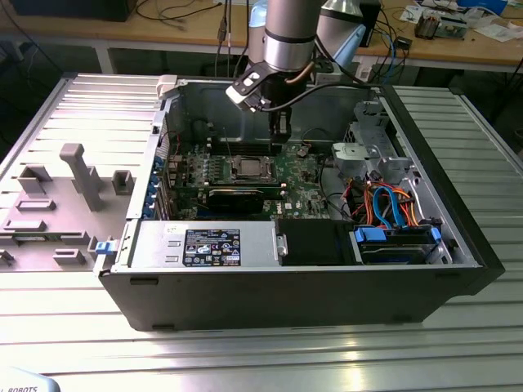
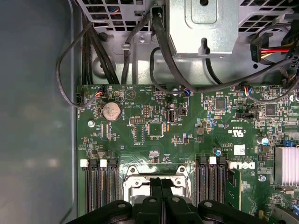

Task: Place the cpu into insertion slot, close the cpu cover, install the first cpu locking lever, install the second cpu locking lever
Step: 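Close the cpu cover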

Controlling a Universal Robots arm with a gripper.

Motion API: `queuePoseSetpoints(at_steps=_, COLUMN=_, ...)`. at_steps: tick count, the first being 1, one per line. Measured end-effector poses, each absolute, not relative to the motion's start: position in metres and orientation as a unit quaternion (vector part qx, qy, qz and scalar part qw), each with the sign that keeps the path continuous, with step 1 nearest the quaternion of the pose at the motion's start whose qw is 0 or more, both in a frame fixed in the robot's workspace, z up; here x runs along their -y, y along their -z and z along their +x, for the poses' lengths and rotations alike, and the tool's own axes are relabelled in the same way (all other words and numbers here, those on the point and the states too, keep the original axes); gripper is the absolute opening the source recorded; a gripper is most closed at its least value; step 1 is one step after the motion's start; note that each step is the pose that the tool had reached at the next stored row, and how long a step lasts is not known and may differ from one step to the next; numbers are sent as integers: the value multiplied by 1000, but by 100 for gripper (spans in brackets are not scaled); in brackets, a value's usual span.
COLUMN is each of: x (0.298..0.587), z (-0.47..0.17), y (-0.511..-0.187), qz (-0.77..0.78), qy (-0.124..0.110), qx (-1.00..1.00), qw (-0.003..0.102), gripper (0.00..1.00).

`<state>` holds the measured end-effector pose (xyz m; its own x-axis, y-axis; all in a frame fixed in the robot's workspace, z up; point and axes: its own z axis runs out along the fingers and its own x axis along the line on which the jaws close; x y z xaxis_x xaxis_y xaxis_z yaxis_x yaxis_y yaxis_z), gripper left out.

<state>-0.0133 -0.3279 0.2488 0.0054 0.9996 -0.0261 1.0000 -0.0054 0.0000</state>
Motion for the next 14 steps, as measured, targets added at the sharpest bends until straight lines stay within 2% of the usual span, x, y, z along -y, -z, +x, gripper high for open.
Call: queuePoseSetpoints(at_steps=14, x=328, z=-18, y=-249, qz=709, qy=9, qx=-705, qw=9, gripper=11)
